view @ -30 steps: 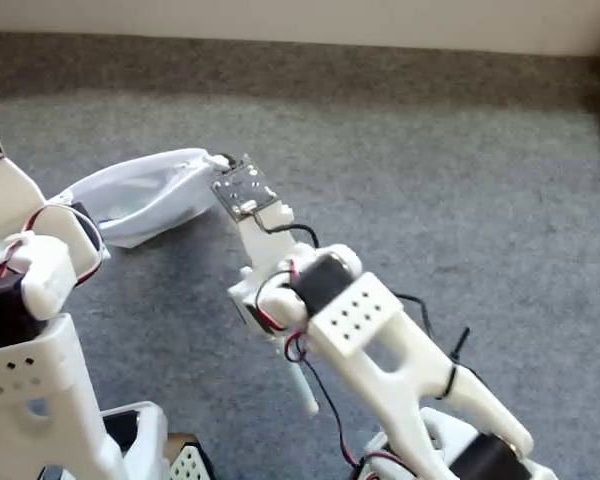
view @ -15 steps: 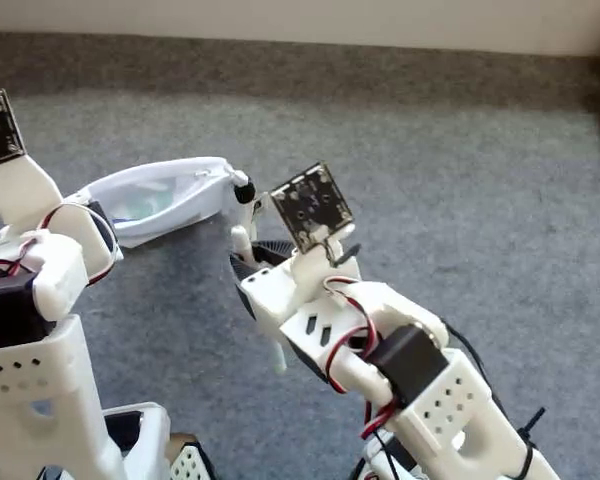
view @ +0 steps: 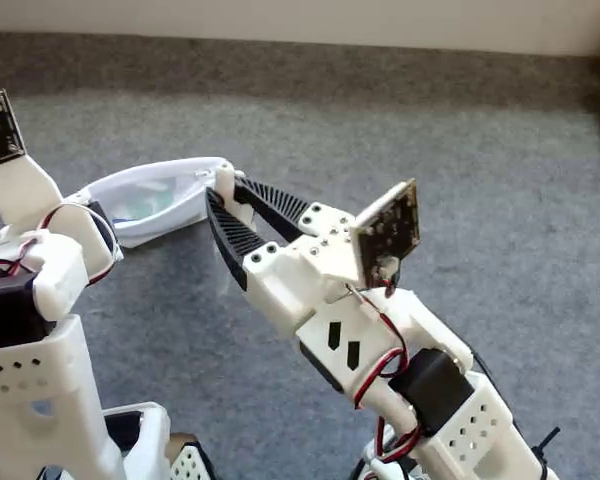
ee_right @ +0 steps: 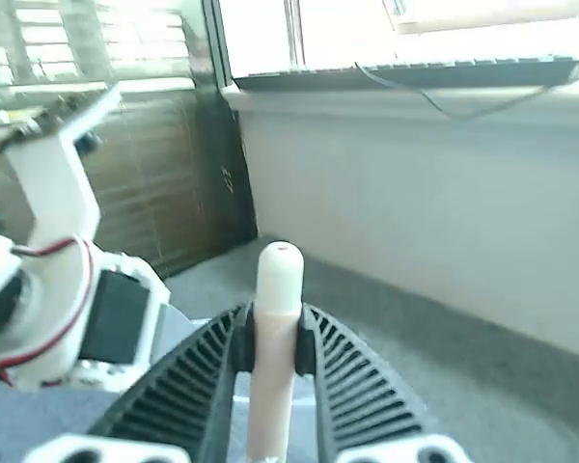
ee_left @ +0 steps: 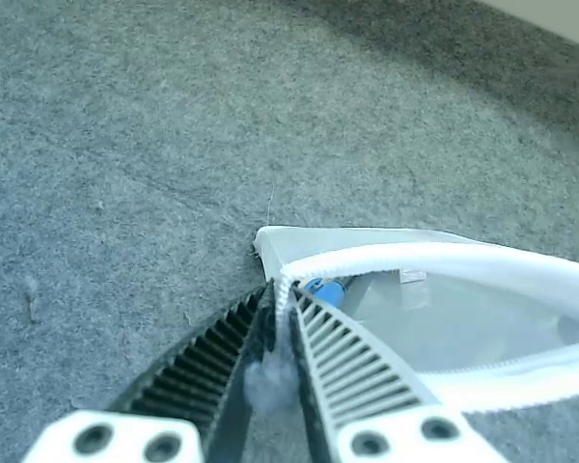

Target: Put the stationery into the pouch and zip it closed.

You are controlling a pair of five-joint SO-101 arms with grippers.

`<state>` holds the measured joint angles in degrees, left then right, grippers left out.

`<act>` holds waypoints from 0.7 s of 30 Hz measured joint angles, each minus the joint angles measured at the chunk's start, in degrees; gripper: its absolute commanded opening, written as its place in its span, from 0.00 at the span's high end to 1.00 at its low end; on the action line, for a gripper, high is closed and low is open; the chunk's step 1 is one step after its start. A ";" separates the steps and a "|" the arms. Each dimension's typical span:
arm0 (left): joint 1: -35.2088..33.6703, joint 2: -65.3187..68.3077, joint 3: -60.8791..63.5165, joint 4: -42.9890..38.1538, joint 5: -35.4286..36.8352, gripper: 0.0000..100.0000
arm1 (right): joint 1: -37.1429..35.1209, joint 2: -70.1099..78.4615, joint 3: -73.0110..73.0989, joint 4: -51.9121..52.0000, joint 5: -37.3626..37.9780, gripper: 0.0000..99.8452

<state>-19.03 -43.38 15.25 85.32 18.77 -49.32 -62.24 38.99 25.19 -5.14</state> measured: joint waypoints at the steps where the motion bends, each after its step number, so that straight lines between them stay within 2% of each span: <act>1: 0.00 0.00 0.00 0.00 0.00 0.99 | -0.70 0.00 0.00 -1.93 0.00 1.00; 11: 0.00 0.00 0.00 0.00 0.00 0.99 | -1.93 0.00 0.26 -16.88 0.00 1.00; 18: 0.00 0.00 0.18 0.00 0.00 0.99 | -1.93 0.00 7.03 -30.77 0.09 1.00; 21: 0.00 0.00 0.26 0.00 0.00 0.99 | -1.93 0.00 9.32 -35.16 3.87 1.00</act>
<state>-19.03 -43.38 15.52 85.32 18.77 -51.25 -62.24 48.31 -9.98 -1.27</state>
